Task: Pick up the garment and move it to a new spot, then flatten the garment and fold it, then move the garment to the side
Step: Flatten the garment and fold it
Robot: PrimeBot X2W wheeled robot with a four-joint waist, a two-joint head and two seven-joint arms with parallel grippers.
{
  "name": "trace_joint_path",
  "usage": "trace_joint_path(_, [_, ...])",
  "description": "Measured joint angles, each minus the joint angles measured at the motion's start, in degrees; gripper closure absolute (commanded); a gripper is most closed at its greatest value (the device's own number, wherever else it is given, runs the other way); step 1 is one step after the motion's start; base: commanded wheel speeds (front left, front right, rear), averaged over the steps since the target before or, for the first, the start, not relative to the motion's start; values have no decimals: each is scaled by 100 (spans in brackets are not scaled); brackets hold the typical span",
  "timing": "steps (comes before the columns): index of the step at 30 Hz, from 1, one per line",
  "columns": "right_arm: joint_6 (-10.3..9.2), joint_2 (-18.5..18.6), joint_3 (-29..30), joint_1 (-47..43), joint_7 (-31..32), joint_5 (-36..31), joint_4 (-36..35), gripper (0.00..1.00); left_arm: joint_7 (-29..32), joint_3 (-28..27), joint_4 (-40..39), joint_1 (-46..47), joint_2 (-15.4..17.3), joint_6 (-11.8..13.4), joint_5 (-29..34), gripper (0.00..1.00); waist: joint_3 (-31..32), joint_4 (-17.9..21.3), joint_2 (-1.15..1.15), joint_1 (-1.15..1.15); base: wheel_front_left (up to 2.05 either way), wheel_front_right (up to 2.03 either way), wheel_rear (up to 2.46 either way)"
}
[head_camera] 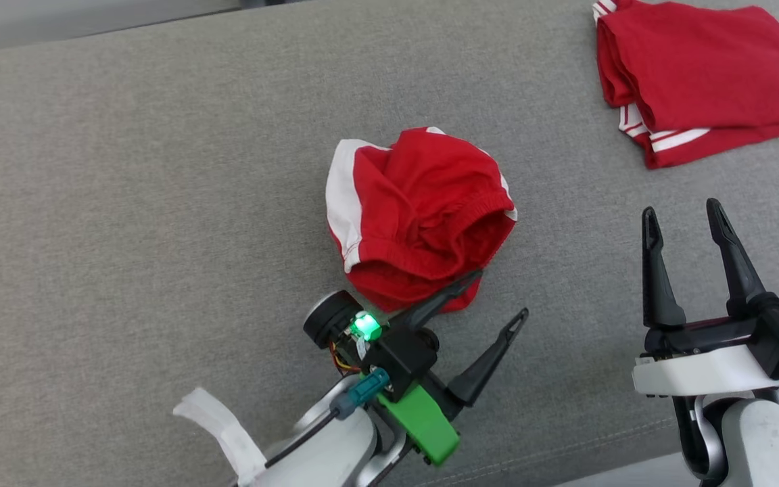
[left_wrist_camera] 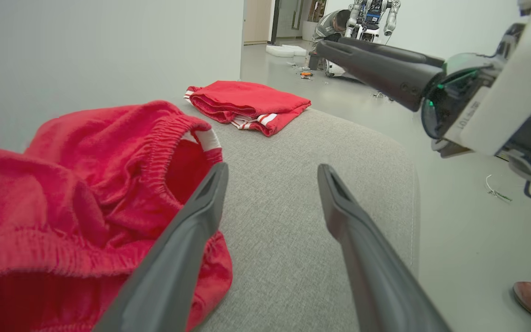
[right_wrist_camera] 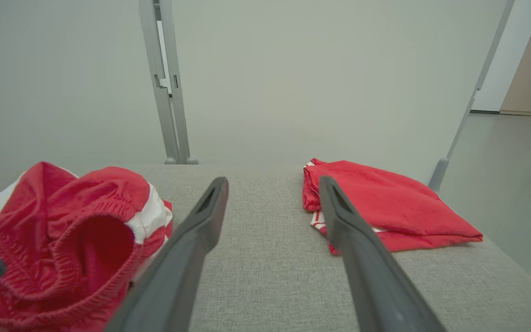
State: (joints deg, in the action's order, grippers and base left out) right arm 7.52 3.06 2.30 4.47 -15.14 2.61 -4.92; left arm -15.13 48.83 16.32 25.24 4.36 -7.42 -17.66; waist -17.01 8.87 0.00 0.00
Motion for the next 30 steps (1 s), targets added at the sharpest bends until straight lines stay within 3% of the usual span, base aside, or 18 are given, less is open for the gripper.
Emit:
trace_joint_path(7, [0, -8, -41, 87, 0, 52, -7, 0, 2, -74, 667, 625, -118, -3, -332, 0, -407, 374, 0, 0, 0, 0, 0])
trace_joint_path(15, [0, -11, -97, 166, 1, 120, 25, 0, 1, -186, 653, 1003, -144, 449, -575, 0, -642, 617, 0, 0, 0, 0, 0])
trace_joint_path(18, [0, -11, -140, 188, 0, 134, 56, 0, 1, -56, 650, 1184, -149, 731, -802, 0, -678, 662, 0, 0, 0, 0, 0])
trace_joint_path(24, [0, -13, -243, 223, 0, 187, 113, 0, 21, 345, 1140, 1626, -156, 1573, -1190, 0, -701, 751, 0, 0, 0, 0, 0])
trace_joint_path(29, [0, -13, -294, 271, 0, 269, 131, 0, 103, 506, 1461, 1980, -158, 2063, -1730, 0, -723, 831, 0, 0, 0, 0, 0])
trace_joint_path(30, [0, -13, -305, 275, 0, 287, 132, 0, 100, 510, 1516, 2035, -160, 2116, -1824, 72, -726, 843, 0, 0, 0, 0, 0])
